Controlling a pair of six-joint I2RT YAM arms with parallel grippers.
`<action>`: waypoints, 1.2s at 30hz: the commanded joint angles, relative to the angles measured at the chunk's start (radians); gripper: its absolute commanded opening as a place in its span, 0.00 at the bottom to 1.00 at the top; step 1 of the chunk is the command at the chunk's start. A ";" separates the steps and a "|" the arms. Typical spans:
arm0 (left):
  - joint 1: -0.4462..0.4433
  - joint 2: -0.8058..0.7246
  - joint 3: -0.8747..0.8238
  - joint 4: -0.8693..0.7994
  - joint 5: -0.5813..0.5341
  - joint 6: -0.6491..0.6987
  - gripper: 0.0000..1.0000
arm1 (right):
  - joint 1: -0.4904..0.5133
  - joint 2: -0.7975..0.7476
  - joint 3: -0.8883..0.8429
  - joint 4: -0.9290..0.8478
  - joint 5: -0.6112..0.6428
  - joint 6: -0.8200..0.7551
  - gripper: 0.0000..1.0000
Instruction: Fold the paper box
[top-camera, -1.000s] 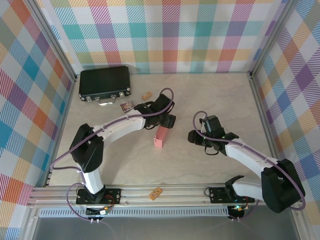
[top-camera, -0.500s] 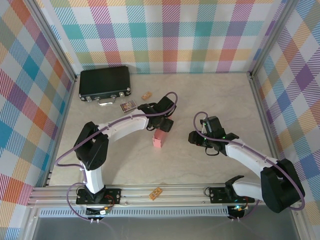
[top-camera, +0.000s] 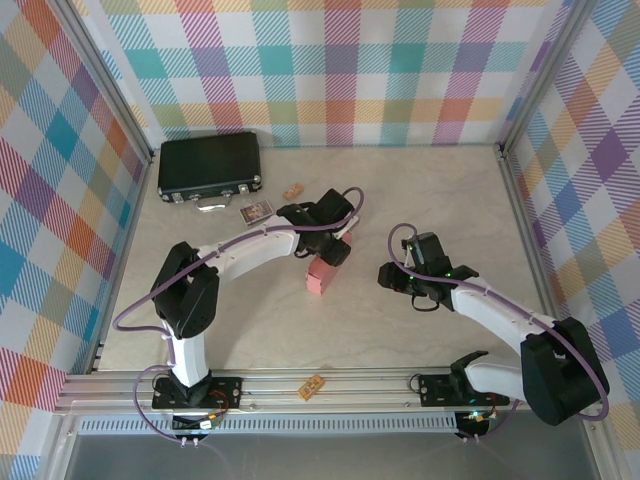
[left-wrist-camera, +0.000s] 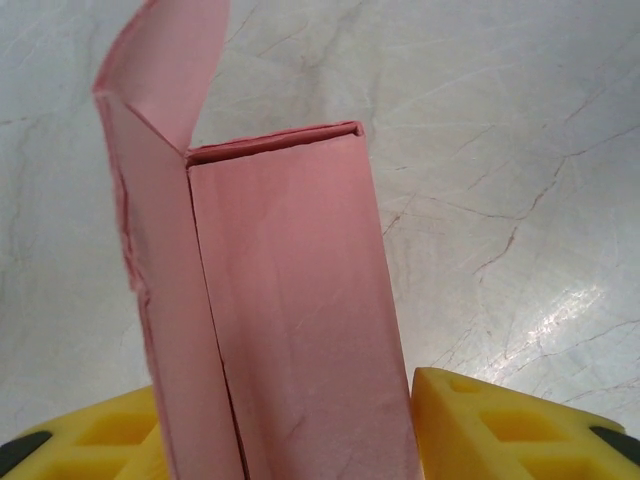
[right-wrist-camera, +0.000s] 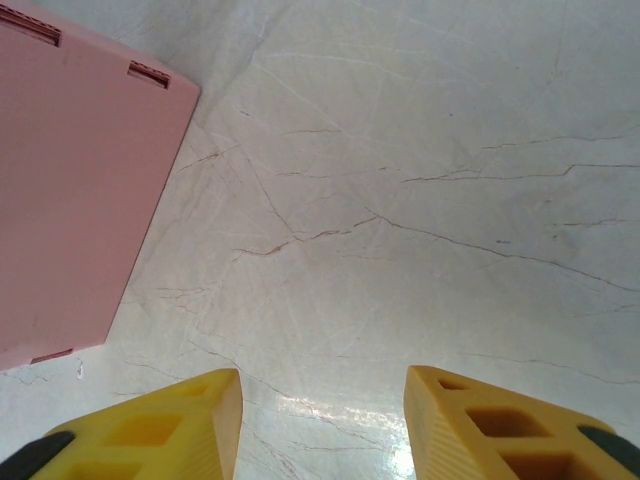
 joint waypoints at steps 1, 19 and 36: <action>0.016 0.025 0.032 -0.031 0.036 0.083 0.51 | -0.007 -0.013 -0.011 -0.024 -0.004 -0.007 0.48; 0.074 0.089 0.097 -0.115 0.252 0.361 0.49 | -0.014 -0.017 -0.022 -0.029 -0.010 -0.004 0.48; 0.090 0.092 0.076 -0.085 0.434 0.695 0.47 | -0.023 -0.050 -0.031 -0.055 -0.004 0.004 0.49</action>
